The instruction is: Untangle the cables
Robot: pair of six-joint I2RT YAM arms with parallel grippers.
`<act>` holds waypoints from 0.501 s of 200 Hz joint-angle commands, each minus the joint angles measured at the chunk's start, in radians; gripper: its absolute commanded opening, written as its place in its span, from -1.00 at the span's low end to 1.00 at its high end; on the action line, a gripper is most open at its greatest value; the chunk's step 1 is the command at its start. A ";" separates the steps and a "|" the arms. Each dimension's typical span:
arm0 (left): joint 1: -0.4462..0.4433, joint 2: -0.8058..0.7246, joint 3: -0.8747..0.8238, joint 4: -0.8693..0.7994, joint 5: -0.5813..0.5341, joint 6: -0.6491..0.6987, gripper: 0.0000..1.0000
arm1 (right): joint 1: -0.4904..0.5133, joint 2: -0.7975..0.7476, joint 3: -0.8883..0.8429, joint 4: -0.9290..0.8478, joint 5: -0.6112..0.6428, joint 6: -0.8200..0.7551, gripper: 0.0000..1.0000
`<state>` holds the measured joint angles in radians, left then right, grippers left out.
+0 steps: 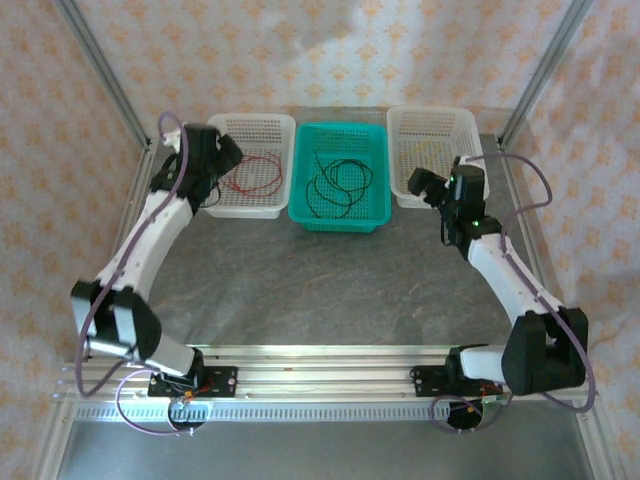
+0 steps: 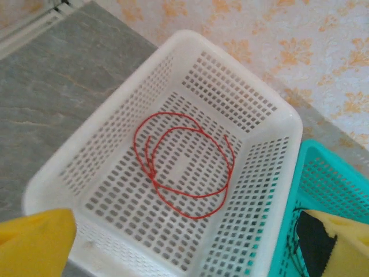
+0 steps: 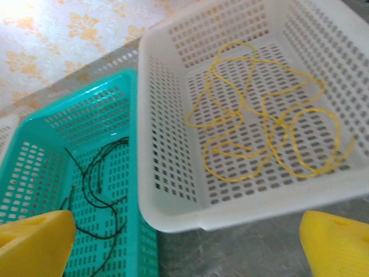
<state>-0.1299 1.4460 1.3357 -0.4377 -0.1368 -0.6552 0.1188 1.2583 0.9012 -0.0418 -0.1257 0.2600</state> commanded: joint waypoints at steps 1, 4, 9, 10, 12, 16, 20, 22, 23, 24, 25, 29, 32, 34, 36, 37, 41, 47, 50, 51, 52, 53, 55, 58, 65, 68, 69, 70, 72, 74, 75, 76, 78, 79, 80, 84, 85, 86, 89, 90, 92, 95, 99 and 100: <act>0.018 -0.130 -0.250 0.212 -0.061 0.062 0.99 | -0.001 -0.102 -0.094 0.042 0.100 -0.033 0.99; 0.023 -0.156 -0.284 0.238 -0.048 0.101 0.99 | -0.001 -0.114 -0.109 0.040 0.109 -0.033 0.99; 0.025 -0.193 -0.342 0.285 -0.041 0.130 0.99 | -0.001 -0.137 -0.131 0.034 0.129 -0.032 0.99; 0.024 -0.200 -0.354 0.293 -0.043 0.134 0.99 | -0.001 -0.141 -0.134 0.032 0.134 -0.031 0.99; 0.024 -0.215 -0.376 0.311 -0.048 0.143 0.99 | -0.001 -0.151 -0.144 0.030 0.141 -0.030 0.99; 0.025 -0.244 -0.419 0.342 -0.053 0.152 0.99 | -0.002 -0.166 -0.163 0.027 0.153 -0.029 0.99; 0.024 -0.273 -0.461 0.371 -0.062 0.160 0.99 | -0.001 -0.185 -0.183 0.028 0.162 -0.032 0.99; 0.025 -0.286 -0.480 0.386 -0.065 0.165 0.99 | -0.001 -0.194 -0.193 0.028 0.164 -0.034 0.99; 0.025 -0.293 -0.489 0.393 -0.070 0.168 0.99 | -0.002 -0.199 -0.198 0.028 0.166 -0.034 0.99; 0.025 -0.300 -0.499 0.400 -0.074 0.172 0.99 | -0.001 -0.204 -0.203 0.029 0.169 -0.034 0.99; 0.025 -0.306 -0.509 0.407 -0.077 0.175 0.99 | -0.001 -0.209 -0.209 0.029 0.172 -0.034 0.99; 0.025 -0.333 -0.548 0.437 -0.085 0.187 0.99 | -0.001 -0.230 -0.230 0.032 0.188 -0.028 0.99; 0.025 -0.354 -0.579 0.460 -0.092 0.199 0.99 | -0.001 -0.245 -0.245 0.036 0.205 -0.016 0.99; 0.024 -0.367 -0.597 0.478 -0.093 0.208 0.99 | -0.002 -0.257 -0.259 0.040 0.216 -0.006 0.99; 0.025 -0.380 -0.618 0.495 -0.096 0.219 0.99 | -0.001 -0.270 -0.271 0.044 0.233 0.005 0.99; 0.024 -0.387 -0.627 0.504 -0.098 0.225 0.99 | -0.001 -0.275 -0.279 0.046 0.241 0.010 0.99; 0.024 -0.415 -0.669 0.544 -0.102 0.250 0.99 | -0.001 -0.302 -0.308 0.059 0.270 0.030 0.99; 0.024 -0.456 -0.733 0.612 -0.103 0.288 0.99 | -0.001 -0.344 -0.354 0.084 0.304 0.052 0.99; 0.024 -0.476 -0.762 0.646 -0.101 0.304 0.99 | -0.002 -0.365 -0.379 0.101 0.321 0.059 0.99; 0.024 -0.482 -0.775 0.657 -0.104 0.308 0.99 | -0.002 -0.372 -0.388 0.108 0.324 0.062 0.99; 0.024 -0.489 -0.786 0.667 -0.107 0.312 0.99 | -0.003 -0.376 -0.398 0.115 0.327 0.062 0.99; 0.024 -0.496 -0.797 0.677 -0.109 0.316 0.99 | -0.003 -0.381 -0.407 0.122 0.329 0.062 0.99; 0.024 -0.507 -0.816 0.693 -0.114 0.321 0.99 | -0.002 -0.398 -0.426 0.138 0.332 0.062 0.99; 0.026 -0.523 -0.849 0.728 -0.124 0.331 0.99 | -0.002 -0.419 -0.457 0.165 0.337 0.056 0.99; 0.026 -0.558 -0.913 0.793 -0.140 0.360 0.99 | -0.004 -0.459 -0.529 0.238 0.338 0.027 0.99; 0.026 -0.568 -0.936 0.815 -0.146 0.375 0.99 | -0.003 -0.473 -0.561 0.271 0.341 0.017 0.99; 0.026 -0.571 -0.943 0.821 -0.146 0.378 0.99 | -0.003 -0.478 -0.571 0.281 0.341 0.010 0.99; 0.026 -0.572 -0.950 0.826 -0.149 0.382 0.99 | -0.004 -0.481 -0.581 0.292 0.341 0.006 0.99; 0.026 -0.577 -0.963 0.836 -0.152 0.389 0.99 | -0.005 -0.490 -0.600 0.313 0.342 -0.003 0.99; 0.027 -0.581 -0.973 0.842 -0.156 0.393 0.99 | -0.005 -0.497 -0.619 0.334 0.344 -0.010 0.99; 0.027 -0.581 -0.978 0.846 -0.157 0.396 0.99 | -0.005 -0.500 -0.628 0.344 0.346 -0.012 0.99; 0.027 -0.582 -0.981 0.848 -0.159 0.399 0.99 | -0.006 -0.502 -0.637 0.355 0.347 -0.015 0.99; 0.027 -0.582 -0.990 0.851 -0.163 0.405 0.99 | -0.005 -0.507 -0.654 0.374 0.349 -0.019 0.99; 0.027 -0.583 -0.994 0.853 -0.165 0.407 0.99 | -0.007 -0.509 -0.663 0.384 0.350 -0.020 0.99; 0.027 -0.583 -0.996 0.854 -0.166 0.410 0.99 | -0.007 -0.512 -0.672 0.388 0.352 -0.023 0.99; 0.027 -0.581 -1.011 0.858 -0.168 0.423 0.99 | -0.009 -0.517 -0.702 0.444 0.356 -0.030 0.99; 0.028 -0.580 -1.013 0.860 -0.167 0.425 0.99 | -0.010 -0.517 -0.706 0.452 0.355 -0.031 0.99; 0.027 -0.577 -1.016 0.861 -0.166 0.428 0.99 | -0.013 -0.517 -0.708 0.454 0.355 -0.030 0.99; 0.029 -0.573 -1.026 0.866 -0.165 0.435 0.99 | -0.027 -0.513 -0.700 0.439 0.350 -0.027 0.99; 0.029 -0.571 -1.029 0.868 -0.164 0.438 0.99 | -0.032 -0.512 -0.695 0.435 0.350 -0.028 0.99; 0.029 -0.566 -1.034 0.874 -0.163 0.440 0.99 | -0.041 -0.504 -0.690 0.432 0.346 -0.033 0.99; 0.031 -0.559 -1.043 0.883 -0.157 0.442 0.99 | -0.050 -0.492 -0.688 0.445 0.334 -0.043 0.99; 0.035 -0.548 -1.054 0.897 -0.148 0.448 0.99 | -0.058 -0.471 -0.687 0.469 0.320 -0.063 0.99; 0.036 -0.545 -1.055 0.901 -0.145 0.451 0.99 | -0.059 -0.466 -0.687 0.475 0.318 -0.070 0.99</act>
<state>-0.1085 0.8742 0.3344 0.2550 -0.2531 -0.3180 0.1051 0.7536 0.2356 0.2268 0.1566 0.2577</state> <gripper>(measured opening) 0.994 0.996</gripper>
